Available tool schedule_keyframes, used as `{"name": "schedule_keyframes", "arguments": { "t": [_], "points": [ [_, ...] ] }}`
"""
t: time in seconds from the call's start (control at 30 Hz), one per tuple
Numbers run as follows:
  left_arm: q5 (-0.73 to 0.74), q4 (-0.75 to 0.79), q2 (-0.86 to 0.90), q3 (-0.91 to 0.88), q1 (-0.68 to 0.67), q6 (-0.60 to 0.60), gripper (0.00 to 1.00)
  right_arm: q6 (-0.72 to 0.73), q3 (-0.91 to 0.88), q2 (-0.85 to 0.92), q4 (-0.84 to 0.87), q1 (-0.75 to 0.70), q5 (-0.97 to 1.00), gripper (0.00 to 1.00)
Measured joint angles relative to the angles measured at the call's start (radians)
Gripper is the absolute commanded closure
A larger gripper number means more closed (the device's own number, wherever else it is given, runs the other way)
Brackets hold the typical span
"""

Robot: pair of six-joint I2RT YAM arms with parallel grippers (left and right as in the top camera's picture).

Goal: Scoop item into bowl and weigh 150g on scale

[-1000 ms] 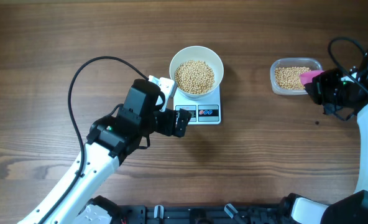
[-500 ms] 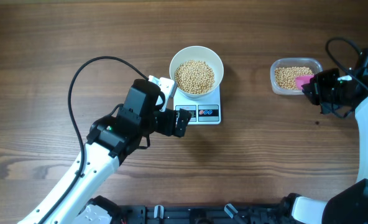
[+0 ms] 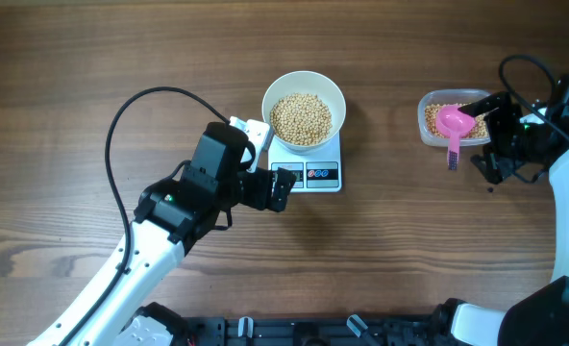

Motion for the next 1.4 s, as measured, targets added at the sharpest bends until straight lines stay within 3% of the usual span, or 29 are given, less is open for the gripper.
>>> {"name": "schedule_keyframes", "arguments": {
  "t": [0.2,0.53,0.8,0.97,1.4],
  "points": [
    [0.000,0.000,0.000,0.000,0.000,0.000,0.00,-0.059,0.000,-0.027,-0.111,0.000,0.087,0.00],
    [0.000,0.000,0.000,0.000,0.000,0.000,0.00,-0.180,0.000,-0.319,-0.175,0.000,0.116,0.00],
    [0.000,0.000,0.000,0.000,0.000,0.000,0.00,-0.195,0.000,-0.491,-0.394,0.000,0.117,0.00],
    [0.000,0.000,0.000,0.000,0.000,0.000,0.00,-0.198,0.000,-0.506,-0.486,0.000,0.120,0.00],
    [0.000,0.000,0.000,0.000,0.000,0.000,0.00,-0.198,0.000,-0.455,-0.488,0.000,0.123,0.01]
  ]
}}
